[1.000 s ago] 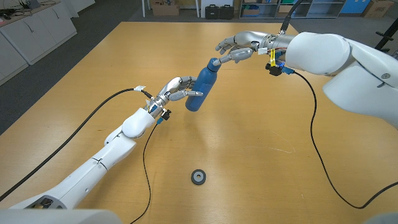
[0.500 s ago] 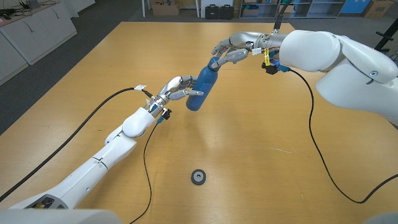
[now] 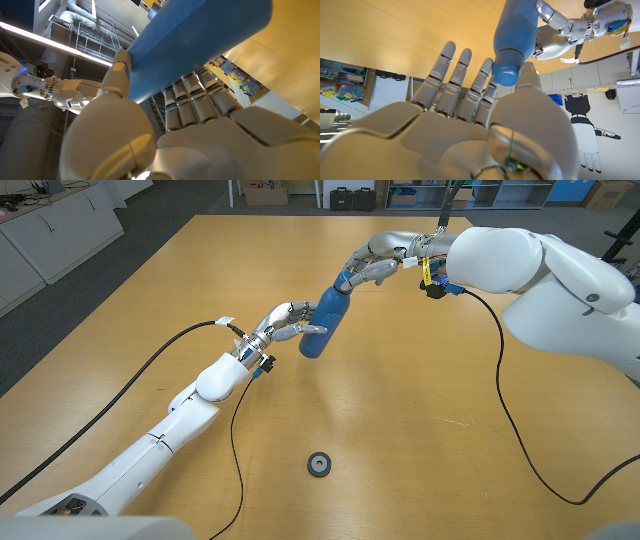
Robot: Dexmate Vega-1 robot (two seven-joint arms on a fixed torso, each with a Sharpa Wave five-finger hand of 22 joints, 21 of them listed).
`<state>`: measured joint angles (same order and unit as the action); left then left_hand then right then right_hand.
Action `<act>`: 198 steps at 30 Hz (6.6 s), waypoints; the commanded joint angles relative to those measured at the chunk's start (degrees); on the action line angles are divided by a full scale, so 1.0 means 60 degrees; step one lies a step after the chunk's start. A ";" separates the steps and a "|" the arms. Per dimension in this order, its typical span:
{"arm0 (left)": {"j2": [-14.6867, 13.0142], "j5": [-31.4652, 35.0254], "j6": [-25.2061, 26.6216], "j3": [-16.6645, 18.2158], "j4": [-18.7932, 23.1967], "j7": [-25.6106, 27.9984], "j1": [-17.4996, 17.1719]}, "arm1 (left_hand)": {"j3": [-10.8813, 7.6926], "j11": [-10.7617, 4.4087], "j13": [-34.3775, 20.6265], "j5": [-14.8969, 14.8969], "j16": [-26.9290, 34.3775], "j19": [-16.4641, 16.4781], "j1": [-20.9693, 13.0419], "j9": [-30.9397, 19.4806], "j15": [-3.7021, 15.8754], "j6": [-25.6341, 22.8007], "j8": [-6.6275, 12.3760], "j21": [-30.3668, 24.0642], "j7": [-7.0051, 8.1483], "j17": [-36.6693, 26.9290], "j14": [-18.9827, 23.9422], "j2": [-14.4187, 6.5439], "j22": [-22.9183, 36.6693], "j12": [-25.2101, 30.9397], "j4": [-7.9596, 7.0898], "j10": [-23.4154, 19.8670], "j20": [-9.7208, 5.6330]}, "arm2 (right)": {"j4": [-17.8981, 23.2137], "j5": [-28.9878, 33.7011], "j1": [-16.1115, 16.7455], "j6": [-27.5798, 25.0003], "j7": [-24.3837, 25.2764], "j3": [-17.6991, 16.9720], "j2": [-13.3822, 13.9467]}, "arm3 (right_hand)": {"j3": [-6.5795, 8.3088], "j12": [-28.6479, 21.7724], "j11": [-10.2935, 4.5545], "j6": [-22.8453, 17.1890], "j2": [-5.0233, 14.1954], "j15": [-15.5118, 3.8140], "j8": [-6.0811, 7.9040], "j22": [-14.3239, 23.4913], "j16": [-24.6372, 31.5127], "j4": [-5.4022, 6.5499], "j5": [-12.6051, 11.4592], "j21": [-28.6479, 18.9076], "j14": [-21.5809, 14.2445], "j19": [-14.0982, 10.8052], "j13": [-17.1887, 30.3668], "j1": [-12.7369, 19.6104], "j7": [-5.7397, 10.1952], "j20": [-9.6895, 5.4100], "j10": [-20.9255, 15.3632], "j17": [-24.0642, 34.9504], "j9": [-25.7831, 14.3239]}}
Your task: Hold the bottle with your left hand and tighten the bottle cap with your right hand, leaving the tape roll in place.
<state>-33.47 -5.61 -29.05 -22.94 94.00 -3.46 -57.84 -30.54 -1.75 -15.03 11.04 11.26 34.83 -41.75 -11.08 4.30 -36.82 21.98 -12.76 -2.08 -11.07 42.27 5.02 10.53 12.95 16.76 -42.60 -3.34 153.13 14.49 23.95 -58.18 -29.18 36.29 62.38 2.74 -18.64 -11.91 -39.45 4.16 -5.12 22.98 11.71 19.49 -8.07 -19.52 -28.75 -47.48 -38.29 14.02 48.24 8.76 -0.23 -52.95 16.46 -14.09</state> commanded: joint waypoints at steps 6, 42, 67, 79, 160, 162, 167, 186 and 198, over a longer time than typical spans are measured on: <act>-0.0059 0.0065 0.0080 0.0083 0.0202 0.0112 -0.0113 | -0.1124 -0.0700 -0.0053 0.0052 0.0016 0.0111 -0.0912 -0.0088 0.1451 -0.1251 0.0123 0.0009 0.1063 -0.0024 0.0080 -0.1337 0.0015 0.0028 -0.1163 -0.0774 -0.1063 | 0.0018 0.0091 -0.0336 -0.0730 0.0190 0.0522 -0.0399 | 0.0457 -0.0353 -0.0135 -0.1759 0.0650 -0.1184 0.0391 -0.0020 0.0355 -0.0062 0.0112 -0.0399 -0.1653 -0.0719 -0.0110 0.1136 0.0575 -0.0549 -0.1945 -0.0164 0.0117; 0.0714 0.2981 -0.0829 0.0531 0.0123 0.3100 -0.0736 | -0.1202 -0.0812 -0.0058 0.0062 0.0079 0.0159 -0.1127 -0.0088 0.1535 -0.1557 0.0228 0.0009 0.1136 -0.0046 0.0290 -0.1413 0.0009 0.0098 -0.1052 -0.1053 -0.1307 | 0.0222 -0.1137 -0.1667 -0.3633 0.0981 0.1521 -0.1213 | 0.0612 -0.0846 -0.0085 -0.3161 0.0803 -0.1343 0.0858 0.0003 0.1214 0.0045 0.0490 -0.1098 -0.3973 -0.1931 0.0027 0.1570 0.0194 -0.1366 -0.3595 0.0243 0.0209; 0.1347 0.8740 0.0110 0.0316 -0.0096 0.9326 -0.1124 | -0.1099 -0.1092 -0.0032 0.0023 0.0215 0.0243 -0.1480 -0.0074 0.1568 -0.2067 0.0432 -0.0010 0.1327 -0.0119 0.0677 -0.1413 0.0021 0.0205 -0.1042 -0.1534 -0.1379 | -0.0568 -0.7537 -0.1156 -0.3633 0.4499 -0.0852 -0.1292 | 0.0745 -0.1218 0.0019 -0.3453 0.0846 -0.1370 0.1018 0.0058 0.1531 0.0062 0.0709 -0.1680 -0.4793 -0.2749 0.0501 0.1815 -0.0403 -0.1867 -0.4112 0.0628 0.0083; 0.1562 1.0842 0.1242 -0.0041 -0.0428 1.1243 -0.0982 | -0.1003 -0.1230 -0.0037 0.0006 0.0275 0.0294 -0.1626 -0.0067 0.1580 -0.2265 0.0514 -0.0034 0.1462 -0.0155 0.0851 -0.1410 0.0040 0.0239 -0.1038 -0.1700 -0.1390 | -0.1847 -1.3009 -0.1356 -0.3633 0.7719 -0.1824 -0.1316 | 0.0834 -0.1367 0.0027 -0.3472 0.0850 -0.1349 0.0941 0.0107 0.1550 0.0044 0.0781 -0.2005 -0.4873 -0.3166 0.0724 0.1978 -0.0523 -0.1920 -0.4121 0.0736 0.0098; -0.0019 -0.2262 -0.1823 0.0377 -0.0494 -0.0459 -0.0632 | -0.0534 -0.1143 -0.0151 0.0006 0.0104 0.0145 -0.1608 -0.0068 0.1537 -0.2007 0.0422 0.0035 0.1420 -0.0141 0.0798 -0.1343 0.0050 0.0066 -0.1187 -0.1525 -0.1393 | -0.0058 -0.6622 0.2937 0.1485 0.7026 -0.2894 0.1703 | -0.0117 0.1050 0.0797 0.3851 -0.0417 0.1060 -0.1901 0.0010 -0.1443 0.0194 0.0619 -0.0554 0.4565 0.2724 0.1519 -0.0781 -0.0679 0.0835 0.5557 0.1682 -0.0583; -0.0050 -0.2545 -0.1944 0.0351 -0.0595 -0.0792 -0.0591 | -0.0529 -0.1153 -0.0153 0.0006 0.0101 0.0142 -0.1607 -0.0068 0.1537 -0.2009 0.0422 0.0037 0.1418 -0.0141 0.0792 -0.1334 0.0049 0.0066 -0.1183 -0.1525 -0.1393 | -0.0234 -0.6497 0.2918 0.1789 0.6640 -0.2936 0.1748 | -0.0114 0.1028 0.0762 0.3835 -0.0414 0.1017 -0.1887 0.0012 -0.1435 0.0185 0.0579 -0.0543 0.4562 0.2752 0.1496 -0.0754 -0.0634 0.0920 0.5519 0.1663 -0.0577; -0.0074 -0.2831 -0.2077 0.0348 -0.0742 -0.1268 -0.0534 | -0.0516 -0.1145 -0.0158 0.0006 0.0100 0.0134 -0.1602 -0.0068 0.1540 -0.2028 0.0429 0.0041 0.1424 -0.0146 0.0787 -0.1318 0.0047 0.0066 -0.1175 -0.1530 -0.1391 | -0.0495 -0.6178 0.2805 0.2273 0.5861 -0.2912 0.1659 | -0.0123 0.0937 0.0648 0.3717 -0.0409 0.0933 -0.1822 0.0014 -0.1404 0.0182 0.0456 -0.0549 0.4551 0.2727 0.1422 -0.0711 -0.0442 0.1106 0.5319 0.1606 -0.0558; 0.0192 -0.2900 -0.1899 0.0304 -0.1016 -0.1829 -0.0265 | -0.0474 -0.1138 -0.0163 0.0008 0.0100 0.0114 -0.1572 -0.0068 0.1533 -0.2050 0.0433 0.0053 0.1440 -0.0162 0.0779 -0.1294 0.0042 0.0067 -0.1175 -0.1562 -0.1392 | -0.0858 -0.6358 0.2086 0.2368 0.3847 -0.2908 0.0949 | -0.0182 0.0714 0.0515 0.3480 -0.0429 0.0752 -0.1727 0.0005 -0.1173 0.0209 0.0235 -0.0657 0.3911 0.2396 0.1208 -0.0688 -0.0487 0.1206 0.4650 0.1431 -0.0501; 0.0240 -0.2848 -0.1937 0.0493 -0.0790 -0.1717 -0.0419 | -0.0461 -0.1148 -0.0175 0.0013 0.0111 0.0113 -0.1567 -0.0068 0.1538 -0.2061 0.0433 0.0054 0.1425 -0.0177 0.0791 -0.1318 0.0041 0.0076 -0.1179 -0.1592 -0.1390 | -0.0889 -0.5850 0.1783 0.1942 0.3442 -0.2532 0.0871 | -0.0161 0.0594 0.0408 0.2887 -0.0356 0.0680 -0.1520 -0.0001 -0.1067 0.0203 0.0111 -0.0741 0.3507 0.2150 0.1045 -0.0584 -0.0174 0.1170 0.4163 0.1284 -0.0457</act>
<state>-32.31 -22.84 -40.66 -20.99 88.36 -13.97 -59.80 -28.47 -0.74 -15.80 10.82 11.87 35.89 -43.23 -11.09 5.62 -38.44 22.94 -12.38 -3.78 -11.87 47.04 6.51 10.66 12.99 14.69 -43.84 -3.37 148.06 -22.67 36.05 -44.73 -5.39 19.76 68.15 1.77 -14.51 -9.33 -20.54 1.82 -1.03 13.10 11.60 12.64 -6.56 -18.31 -32.87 -25.43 -24.73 20.44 44.22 7.46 6.76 -27.07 24.24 -16.74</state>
